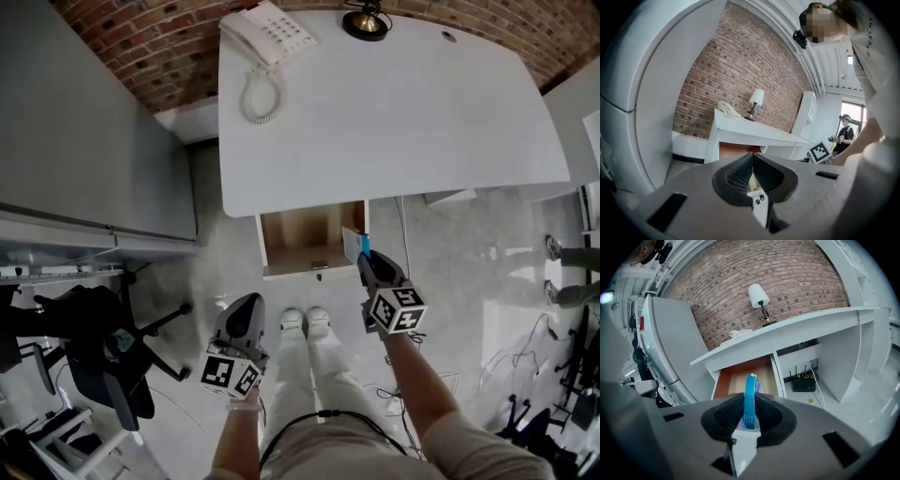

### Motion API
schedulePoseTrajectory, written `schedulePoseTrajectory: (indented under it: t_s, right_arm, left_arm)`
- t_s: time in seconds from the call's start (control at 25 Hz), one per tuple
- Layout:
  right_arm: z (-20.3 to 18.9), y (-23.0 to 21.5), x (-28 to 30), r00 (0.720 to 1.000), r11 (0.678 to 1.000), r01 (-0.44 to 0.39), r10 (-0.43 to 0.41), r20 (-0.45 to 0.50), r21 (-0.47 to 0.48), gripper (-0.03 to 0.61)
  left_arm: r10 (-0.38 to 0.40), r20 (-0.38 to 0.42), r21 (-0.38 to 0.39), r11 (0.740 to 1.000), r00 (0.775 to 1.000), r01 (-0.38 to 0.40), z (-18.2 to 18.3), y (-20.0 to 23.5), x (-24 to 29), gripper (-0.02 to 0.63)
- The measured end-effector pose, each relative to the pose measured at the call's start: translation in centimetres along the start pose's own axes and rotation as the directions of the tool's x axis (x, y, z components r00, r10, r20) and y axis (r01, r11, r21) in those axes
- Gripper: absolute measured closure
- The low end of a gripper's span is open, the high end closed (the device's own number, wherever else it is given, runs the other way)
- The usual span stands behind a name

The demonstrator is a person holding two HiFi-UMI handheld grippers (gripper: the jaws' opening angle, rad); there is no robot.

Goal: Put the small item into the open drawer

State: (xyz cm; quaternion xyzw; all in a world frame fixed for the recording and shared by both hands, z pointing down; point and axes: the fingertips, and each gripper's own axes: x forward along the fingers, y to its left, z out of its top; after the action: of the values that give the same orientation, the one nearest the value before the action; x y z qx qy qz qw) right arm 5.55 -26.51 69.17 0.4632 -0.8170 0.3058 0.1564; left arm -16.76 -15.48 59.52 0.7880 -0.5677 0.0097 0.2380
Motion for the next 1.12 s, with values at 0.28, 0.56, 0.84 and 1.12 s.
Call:
schedulePoseTrajectory:
  t_s: [0.28, 0.56, 0.84, 1.12]
  right_arm:
    - [-1.2, -0.6, 2.3, 0.998, 0.999, 0.051, -0.051, -0.033, 0.011, 0.502]
    - [-2.6, -1.1, 4.7, 0.990, 0.996, 0.083, -0.085, -0.111, -0.025, 0.500]
    - [-3.8, -1.8, 5.8, 0.977, 0.993, 0.118, -0.120, -0.174, -0.020, 0.499]
    - [-4.6, -2.4, 6.2, 0.969, 0.992, 0.121, -0.126, -0.213, -0.038, 0.500]
  left_arm:
    - [0.022, 0.003, 0.000, 1.000, 1.000, -0.022, -0.8, 1.6, 0.9, 0.607]
    - [0.019, 0.012, 0.008, 1.000, 1.000, -0.019, -0.8, 2.6, 2.1, 0.607]
    - [0.017, -0.003, 0.002, 1.000, 1.000, -0.017, -1.6, 2.9, 2.2, 0.607]
    - [0.004, -0.010, -0.002, 1.000, 1.000, -0.004, -1.8, 3.0, 2.6, 0.607]
